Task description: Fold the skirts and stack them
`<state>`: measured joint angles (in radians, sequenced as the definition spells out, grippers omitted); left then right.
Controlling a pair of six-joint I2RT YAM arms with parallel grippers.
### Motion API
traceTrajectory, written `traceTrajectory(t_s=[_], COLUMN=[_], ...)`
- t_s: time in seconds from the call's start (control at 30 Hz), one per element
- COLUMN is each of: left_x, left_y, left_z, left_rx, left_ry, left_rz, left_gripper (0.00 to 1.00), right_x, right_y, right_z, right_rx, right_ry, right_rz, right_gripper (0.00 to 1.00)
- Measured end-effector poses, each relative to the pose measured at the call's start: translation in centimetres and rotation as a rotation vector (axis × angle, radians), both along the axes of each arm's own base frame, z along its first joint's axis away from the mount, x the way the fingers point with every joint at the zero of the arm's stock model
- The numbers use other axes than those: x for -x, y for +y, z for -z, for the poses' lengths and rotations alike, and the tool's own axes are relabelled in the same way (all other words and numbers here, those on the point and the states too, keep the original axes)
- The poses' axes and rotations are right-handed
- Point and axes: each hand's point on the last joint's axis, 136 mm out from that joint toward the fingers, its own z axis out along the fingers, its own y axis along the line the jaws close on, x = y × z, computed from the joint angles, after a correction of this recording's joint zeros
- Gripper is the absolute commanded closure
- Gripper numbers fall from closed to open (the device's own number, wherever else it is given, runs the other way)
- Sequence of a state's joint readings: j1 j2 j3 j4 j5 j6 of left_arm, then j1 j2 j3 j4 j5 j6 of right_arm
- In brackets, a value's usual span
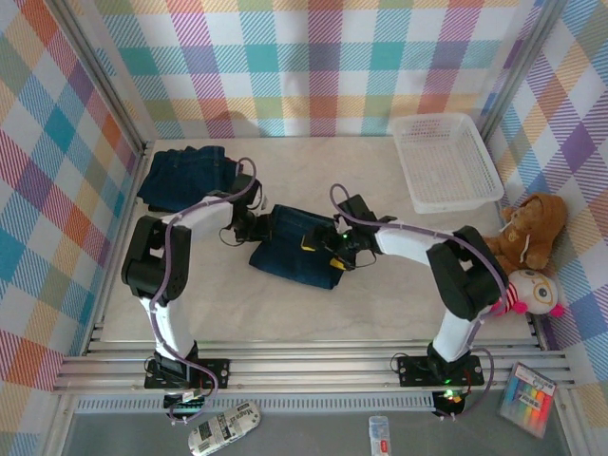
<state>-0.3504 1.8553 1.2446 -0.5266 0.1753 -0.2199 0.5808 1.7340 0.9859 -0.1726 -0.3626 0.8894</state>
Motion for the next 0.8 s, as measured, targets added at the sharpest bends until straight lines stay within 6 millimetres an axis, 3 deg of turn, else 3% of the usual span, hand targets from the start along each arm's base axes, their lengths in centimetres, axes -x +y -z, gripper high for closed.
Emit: traceTrajectory(t_s=[0.27,0.43,0.63,0.8], left_x=[-1.9,-4.1,-7.1,-9.3], left_y=[1.1,3.4,5.5,6.4], left_z=[-6.5,-10.2,-12.8,-14.7], left_rx=[-0.318,-0.541,-0.769,-0.834], left_ry=[-0.244,-0.344,-0.419,-0.445], left_rz=[-0.031,-0.065,-0.060,-0.003], left_gripper=[1.00,1.00,1.00,1.00], right_x=[-0.9,-2.3,-3.1,-3.5], right_y=[-3.4,-5.5,-7.9,-9.3], right_z=[-1.7,-4.1,-5.3,-5.6], right_rx=[0.078,0.117,0.165,0.192], right_ry=[-0.130,-0.227,-0.283,-0.304], right_rz=[0.154,0.237,0.312,0.342], right_gripper=[0.01,0.01,0.01,0.01])
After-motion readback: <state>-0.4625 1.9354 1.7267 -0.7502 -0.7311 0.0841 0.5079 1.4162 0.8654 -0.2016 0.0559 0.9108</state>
